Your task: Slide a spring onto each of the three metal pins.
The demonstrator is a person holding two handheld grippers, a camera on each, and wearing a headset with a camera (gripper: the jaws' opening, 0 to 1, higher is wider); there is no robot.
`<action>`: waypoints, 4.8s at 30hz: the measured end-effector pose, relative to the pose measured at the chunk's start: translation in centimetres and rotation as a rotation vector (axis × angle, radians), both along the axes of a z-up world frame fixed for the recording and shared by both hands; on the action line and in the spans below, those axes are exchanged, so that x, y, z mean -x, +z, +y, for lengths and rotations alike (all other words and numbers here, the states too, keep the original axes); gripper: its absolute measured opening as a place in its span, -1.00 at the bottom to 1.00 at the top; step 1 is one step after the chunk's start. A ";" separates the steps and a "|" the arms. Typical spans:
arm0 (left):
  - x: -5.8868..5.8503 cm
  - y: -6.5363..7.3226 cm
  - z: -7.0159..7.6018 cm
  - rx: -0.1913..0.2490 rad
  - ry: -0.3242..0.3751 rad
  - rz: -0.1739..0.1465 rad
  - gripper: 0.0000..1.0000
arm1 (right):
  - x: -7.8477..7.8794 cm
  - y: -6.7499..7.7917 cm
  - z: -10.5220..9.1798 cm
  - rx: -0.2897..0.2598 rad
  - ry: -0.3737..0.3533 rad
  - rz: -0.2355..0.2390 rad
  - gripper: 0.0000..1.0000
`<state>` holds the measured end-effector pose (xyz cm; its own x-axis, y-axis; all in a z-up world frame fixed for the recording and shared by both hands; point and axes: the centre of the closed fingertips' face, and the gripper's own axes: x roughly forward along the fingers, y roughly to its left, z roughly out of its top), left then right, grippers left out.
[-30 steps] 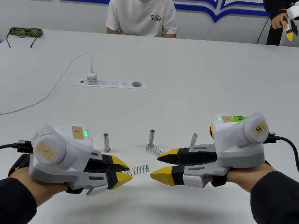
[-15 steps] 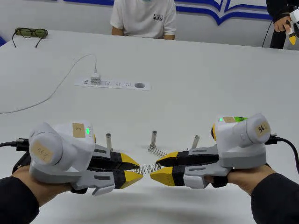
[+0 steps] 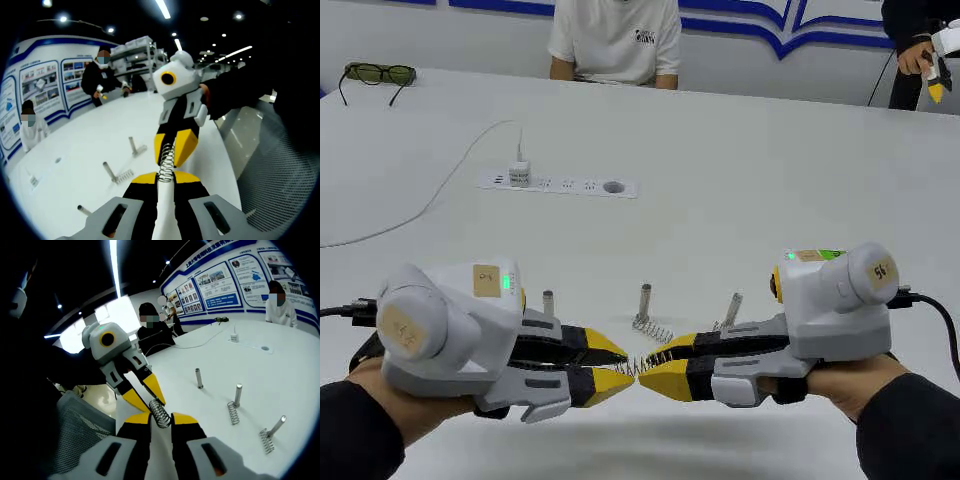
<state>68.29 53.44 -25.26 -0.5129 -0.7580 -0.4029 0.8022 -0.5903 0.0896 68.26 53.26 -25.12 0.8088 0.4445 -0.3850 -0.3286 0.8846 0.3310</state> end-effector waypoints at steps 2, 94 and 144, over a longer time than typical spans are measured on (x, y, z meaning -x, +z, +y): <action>0.1 0.0 0.0 0.000 -0.003 0.000 -0.79 | 0.1 0.1 0.1 0.001 0.002 0.003 -0.69; -4.9 -2.6 3.6 -0.020 0.333 0.148 -0.25 | -10.3 6.1 -0.8 0.261 -0.009 -0.157 -0.76; -7.4 -4.2 5.1 -0.044 0.439 0.178 -0.12 | -17.0 0.2 -2.3 0.292 -0.040 -0.031 -0.76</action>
<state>75.74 58.55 -29.48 -0.2117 -0.9029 -0.3741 0.9773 -0.1920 -0.0896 85.26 50.92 -24.95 0.8369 0.2859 -0.4668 -0.2974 0.9534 0.0508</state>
